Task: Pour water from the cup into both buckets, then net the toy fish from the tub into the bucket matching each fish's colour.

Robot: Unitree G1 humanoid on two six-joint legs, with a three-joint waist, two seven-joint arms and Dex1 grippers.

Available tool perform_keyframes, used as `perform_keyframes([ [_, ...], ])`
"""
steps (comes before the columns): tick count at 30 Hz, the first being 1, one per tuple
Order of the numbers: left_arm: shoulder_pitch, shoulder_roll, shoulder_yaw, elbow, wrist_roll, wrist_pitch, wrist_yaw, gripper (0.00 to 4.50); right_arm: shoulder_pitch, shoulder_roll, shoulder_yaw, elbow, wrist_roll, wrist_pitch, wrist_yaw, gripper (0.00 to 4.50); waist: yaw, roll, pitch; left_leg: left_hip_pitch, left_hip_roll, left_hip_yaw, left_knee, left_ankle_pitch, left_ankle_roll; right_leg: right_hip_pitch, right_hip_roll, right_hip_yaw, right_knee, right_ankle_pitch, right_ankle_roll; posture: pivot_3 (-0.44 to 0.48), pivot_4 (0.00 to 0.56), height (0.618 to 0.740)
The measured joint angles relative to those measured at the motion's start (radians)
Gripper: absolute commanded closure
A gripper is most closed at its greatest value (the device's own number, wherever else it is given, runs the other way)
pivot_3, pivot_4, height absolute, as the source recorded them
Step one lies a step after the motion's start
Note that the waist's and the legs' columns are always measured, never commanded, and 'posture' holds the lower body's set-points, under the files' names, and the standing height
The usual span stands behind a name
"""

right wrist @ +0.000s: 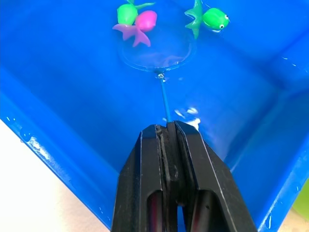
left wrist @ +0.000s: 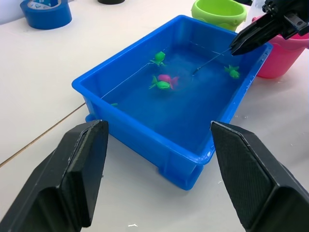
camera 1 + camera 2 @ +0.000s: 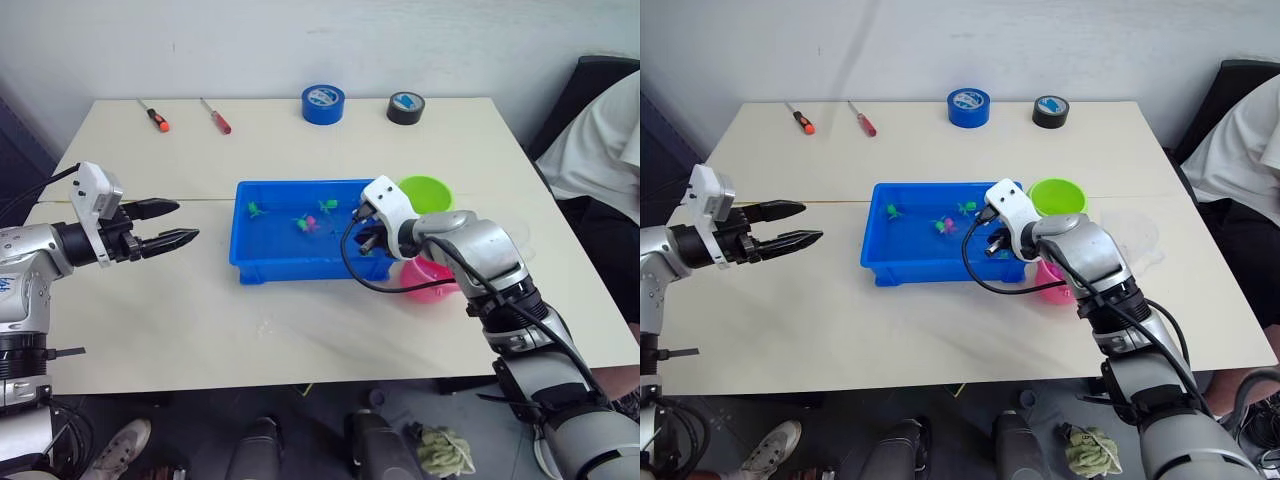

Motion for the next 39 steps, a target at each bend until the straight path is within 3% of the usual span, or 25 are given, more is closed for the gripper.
perform_keyframes([
  [22, -0.011, -0.003, -0.010, 0.006, 0.000, -0.008, -0.002, 0.81, 0.029, -0.033, -0.029, -0.133, 0.037, 0.022, 0.049, 4.50, 0.000, 0.000, 0.000, 0.000, 0.000, 0.000, 0.000, 0.000, 0.000, 0.000, 0.002, 0.000, 0.000, 0.000, 0.000, 0.000, 0.150, 0.734],
  [39, -0.037, 0.007, -0.037, -0.030, -0.037, 0.038, -0.118, 0.81, 0.250, -0.078, -0.261, -0.406, 0.254, 0.045, 0.105, 4.50, 0.003, 0.000, 0.000, 0.000, 0.000, 0.000, 0.000, 0.000, 0.000, 0.000, 0.002, 0.001, 0.000, 0.000, 0.000, 0.000, 0.150, 0.734],
])
